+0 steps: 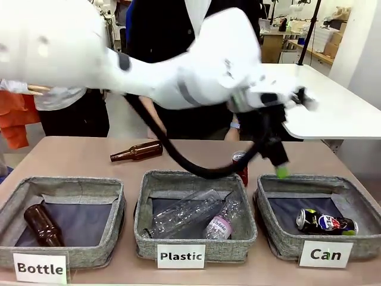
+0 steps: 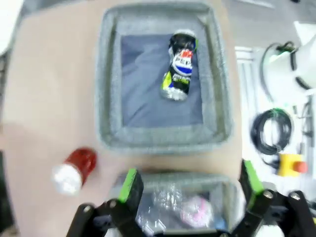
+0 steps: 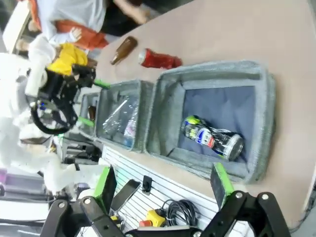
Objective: Sort the can waste into the basket.
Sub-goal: Pick up the can waste from the table and place it in the right Fabric basket.
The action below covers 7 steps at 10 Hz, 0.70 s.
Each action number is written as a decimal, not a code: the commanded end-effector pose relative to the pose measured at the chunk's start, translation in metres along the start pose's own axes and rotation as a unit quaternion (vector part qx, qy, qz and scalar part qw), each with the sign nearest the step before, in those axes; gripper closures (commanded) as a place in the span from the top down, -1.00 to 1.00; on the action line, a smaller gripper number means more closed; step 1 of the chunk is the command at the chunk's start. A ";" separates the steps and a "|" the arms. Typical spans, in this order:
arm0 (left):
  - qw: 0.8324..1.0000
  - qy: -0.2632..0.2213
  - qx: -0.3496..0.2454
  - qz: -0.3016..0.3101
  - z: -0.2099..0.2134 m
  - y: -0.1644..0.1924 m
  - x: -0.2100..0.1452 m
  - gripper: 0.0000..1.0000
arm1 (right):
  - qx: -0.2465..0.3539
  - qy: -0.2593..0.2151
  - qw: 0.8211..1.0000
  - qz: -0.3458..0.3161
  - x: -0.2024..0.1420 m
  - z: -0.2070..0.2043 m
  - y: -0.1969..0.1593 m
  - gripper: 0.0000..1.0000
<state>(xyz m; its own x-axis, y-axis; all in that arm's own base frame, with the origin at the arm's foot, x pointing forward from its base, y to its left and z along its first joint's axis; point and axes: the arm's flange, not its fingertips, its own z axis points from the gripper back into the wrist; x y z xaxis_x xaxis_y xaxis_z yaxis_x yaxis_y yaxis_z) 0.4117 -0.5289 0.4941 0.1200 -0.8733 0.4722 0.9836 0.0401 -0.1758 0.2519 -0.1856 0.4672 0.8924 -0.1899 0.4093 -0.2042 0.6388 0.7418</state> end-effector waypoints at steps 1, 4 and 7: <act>0.997 -0.027 -0.037 0.059 0.064 -0.015 -0.087 1.00 | 0.033 0.002 0.999 0.014 0.003 -0.033 0.026 1.00; 0.970 -0.115 -0.071 0.200 0.114 -0.020 -0.220 1.00 | 0.104 0.021 0.994 0.022 0.010 -0.088 0.061 1.00; 0.926 -0.252 -0.074 0.271 0.125 -0.063 -0.362 1.00 | 0.140 0.069 0.988 -0.016 0.021 -0.151 0.089 1.00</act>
<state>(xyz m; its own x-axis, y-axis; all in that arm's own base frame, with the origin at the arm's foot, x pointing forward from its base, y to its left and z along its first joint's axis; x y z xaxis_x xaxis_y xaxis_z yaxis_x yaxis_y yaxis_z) 0.3611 -0.1826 0.4550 0.6666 -0.4895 0.5621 0.7345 0.3031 -0.6071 0.3229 -0.0536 0.4807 0.9228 -0.0786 0.3773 -0.3115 0.4242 0.8503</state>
